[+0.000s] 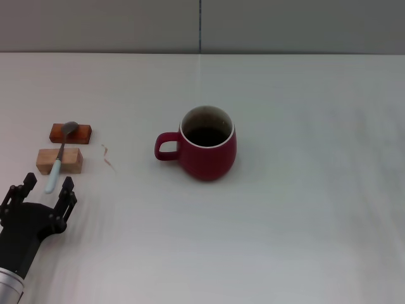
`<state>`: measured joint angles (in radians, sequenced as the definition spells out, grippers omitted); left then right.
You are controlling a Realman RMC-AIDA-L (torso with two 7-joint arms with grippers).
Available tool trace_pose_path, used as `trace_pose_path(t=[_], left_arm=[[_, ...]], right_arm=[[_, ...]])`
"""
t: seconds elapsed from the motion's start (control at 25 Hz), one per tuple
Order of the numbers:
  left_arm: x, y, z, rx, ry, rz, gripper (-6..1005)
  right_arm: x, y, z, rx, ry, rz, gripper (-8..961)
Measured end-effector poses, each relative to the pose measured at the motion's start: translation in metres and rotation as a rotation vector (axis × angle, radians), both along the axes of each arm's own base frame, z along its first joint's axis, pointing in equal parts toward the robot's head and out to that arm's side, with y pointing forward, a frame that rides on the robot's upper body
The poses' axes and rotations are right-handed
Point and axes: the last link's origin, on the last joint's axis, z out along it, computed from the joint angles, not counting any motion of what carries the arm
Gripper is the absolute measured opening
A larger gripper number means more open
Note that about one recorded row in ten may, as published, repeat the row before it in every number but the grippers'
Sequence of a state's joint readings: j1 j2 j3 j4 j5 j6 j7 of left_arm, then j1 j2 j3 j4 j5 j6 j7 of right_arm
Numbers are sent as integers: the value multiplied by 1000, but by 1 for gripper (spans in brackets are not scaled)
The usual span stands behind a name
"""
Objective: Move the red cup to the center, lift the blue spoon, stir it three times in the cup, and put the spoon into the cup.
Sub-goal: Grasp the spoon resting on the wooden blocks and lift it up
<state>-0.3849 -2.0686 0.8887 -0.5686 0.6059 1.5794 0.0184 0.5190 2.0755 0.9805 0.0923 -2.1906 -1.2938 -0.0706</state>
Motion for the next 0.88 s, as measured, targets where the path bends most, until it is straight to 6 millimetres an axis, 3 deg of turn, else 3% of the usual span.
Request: trace_pose_path(t=[0.88], left_arm=[[-2, 17, -4, -19, 7, 3, 675]], right_arm=[[4, -4, 1, 2, -3, -7, 731]])
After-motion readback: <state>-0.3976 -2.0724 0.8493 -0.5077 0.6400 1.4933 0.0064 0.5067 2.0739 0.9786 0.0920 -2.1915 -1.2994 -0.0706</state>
